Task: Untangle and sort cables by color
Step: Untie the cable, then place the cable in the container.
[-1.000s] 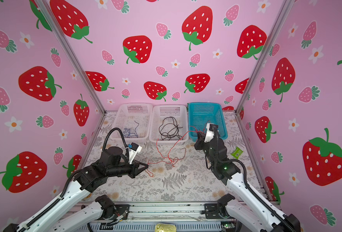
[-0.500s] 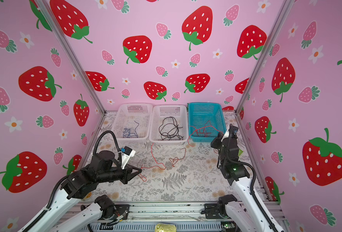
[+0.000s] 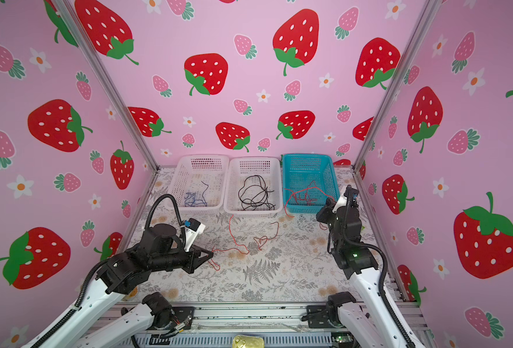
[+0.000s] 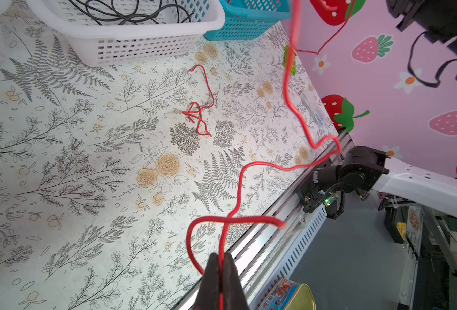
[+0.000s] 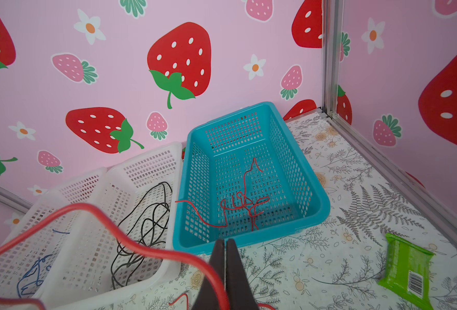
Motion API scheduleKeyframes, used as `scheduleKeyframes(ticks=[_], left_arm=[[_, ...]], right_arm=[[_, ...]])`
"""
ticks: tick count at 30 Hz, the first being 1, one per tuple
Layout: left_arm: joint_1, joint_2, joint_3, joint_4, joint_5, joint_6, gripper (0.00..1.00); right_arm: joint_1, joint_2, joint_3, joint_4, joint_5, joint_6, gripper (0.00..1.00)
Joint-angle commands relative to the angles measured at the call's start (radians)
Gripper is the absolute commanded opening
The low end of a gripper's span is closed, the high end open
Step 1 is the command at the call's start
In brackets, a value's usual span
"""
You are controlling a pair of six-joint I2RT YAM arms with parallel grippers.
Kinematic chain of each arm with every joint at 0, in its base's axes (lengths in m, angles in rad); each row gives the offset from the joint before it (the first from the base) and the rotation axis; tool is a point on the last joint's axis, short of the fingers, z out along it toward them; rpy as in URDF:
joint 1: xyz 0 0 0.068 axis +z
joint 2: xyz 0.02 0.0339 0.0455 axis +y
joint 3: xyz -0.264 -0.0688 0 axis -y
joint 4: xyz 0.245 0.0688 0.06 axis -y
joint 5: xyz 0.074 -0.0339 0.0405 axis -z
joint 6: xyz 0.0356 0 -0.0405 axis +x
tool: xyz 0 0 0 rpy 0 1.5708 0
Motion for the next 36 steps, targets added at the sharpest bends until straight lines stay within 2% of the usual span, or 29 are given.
scheduleKeyframes(ticks=[1, 5, 10, 18, 26, 29, 36], left_arm=[[0.004, 0.006, 0.030, 0.004, -0.062, 0.055, 0.00], [0.004, 0.017, 0.043, 0.009, -0.129, 0.116, 0.00], [0.003, 0.034, 0.031, 0.029, -0.189, 0.179, 0.00], [0.004, -0.015, -0.038, 0.084, -0.164, 0.179, 0.00], [0.004, 0.013, -0.044, 0.094, -0.144, 0.186, 0.00], [0.004, 0.019, -0.044, 0.095, -0.138, 0.187, 0.00], [0.004, 0.017, -0.048, 0.097, -0.134, 0.187, 0.00]], right_arm=[[-0.006, 0.030, 0.084, -0.012, 0.007, 0.000, 0.00], [-0.017, 0.117, 0.150, -0.010, 0.020, 0.005, 0.00], [-0.055, 0.312, 0.276, 0.002, 0.025, 0.030, 0.00], [-0.158, 0.639, 0.467, 0.051, 0.000, 0.080, 0.00], [-0.177, 0.917, 0.670, 0.042, 0.006, 0.103, 0.00], [-0.178, 1.001, 0.750, -0.027, 0.004, 0.106, 0.00], [-0.173, 1.037, 0.776, -0.078, 0.024, 0.111, 0.25]])
